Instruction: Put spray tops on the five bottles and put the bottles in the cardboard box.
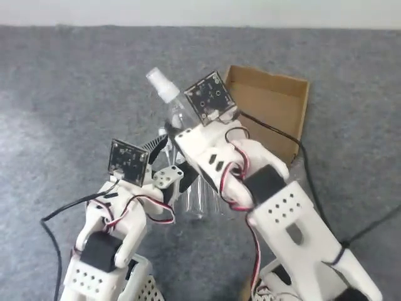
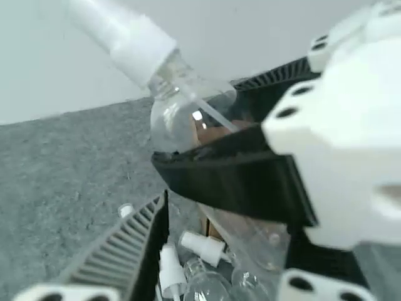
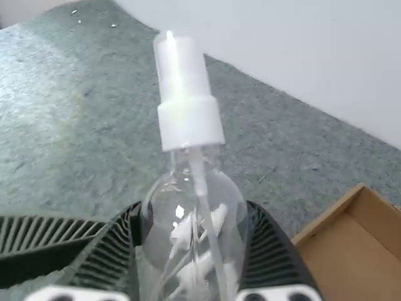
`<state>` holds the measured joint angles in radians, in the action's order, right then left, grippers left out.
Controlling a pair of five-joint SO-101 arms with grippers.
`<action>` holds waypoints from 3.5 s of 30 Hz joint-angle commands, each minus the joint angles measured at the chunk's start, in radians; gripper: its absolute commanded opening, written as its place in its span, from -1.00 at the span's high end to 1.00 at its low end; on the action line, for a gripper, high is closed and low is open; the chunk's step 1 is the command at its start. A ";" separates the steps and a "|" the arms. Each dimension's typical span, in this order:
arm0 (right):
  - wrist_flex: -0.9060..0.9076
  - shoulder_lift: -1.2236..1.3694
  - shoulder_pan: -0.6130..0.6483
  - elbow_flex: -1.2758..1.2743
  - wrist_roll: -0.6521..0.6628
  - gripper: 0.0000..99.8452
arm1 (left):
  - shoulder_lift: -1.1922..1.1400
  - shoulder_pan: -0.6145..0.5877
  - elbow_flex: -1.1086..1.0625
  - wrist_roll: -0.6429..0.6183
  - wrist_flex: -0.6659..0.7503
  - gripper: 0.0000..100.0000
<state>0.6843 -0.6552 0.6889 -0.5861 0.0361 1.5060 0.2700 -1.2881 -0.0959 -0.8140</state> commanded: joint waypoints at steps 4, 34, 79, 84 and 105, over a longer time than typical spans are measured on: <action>0.105 -0.176 0.021 0.072 -0.015 0.99 | -0.002 -0.006 0.005 0.014 0.029 0.45; -0.835 0.650 -0.467 0.164 -0.015 0.99 | 0.006 -0.173 -0.070 0.012 0.152 0.97; -0.834 1.061 -0.469 0.397 -0.086 0.67 | 0.006 -0.173 -0.070 0.012 0.152 0.97; -0.837 1.061 -0.463 0.399 -0.086 0.67 | 0.006 -0.173 -0.070 0.012 0.152 0.97; -0.832 1.052 -0.463 0.407 -0.084 0.44 | 0.006 -0.173 -0.070 0.014 0.152 0.97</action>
<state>-0.1320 0.4235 0.2332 -0.2486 -0.0637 1.4998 0.1028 -1.3648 -0.0852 -0.6897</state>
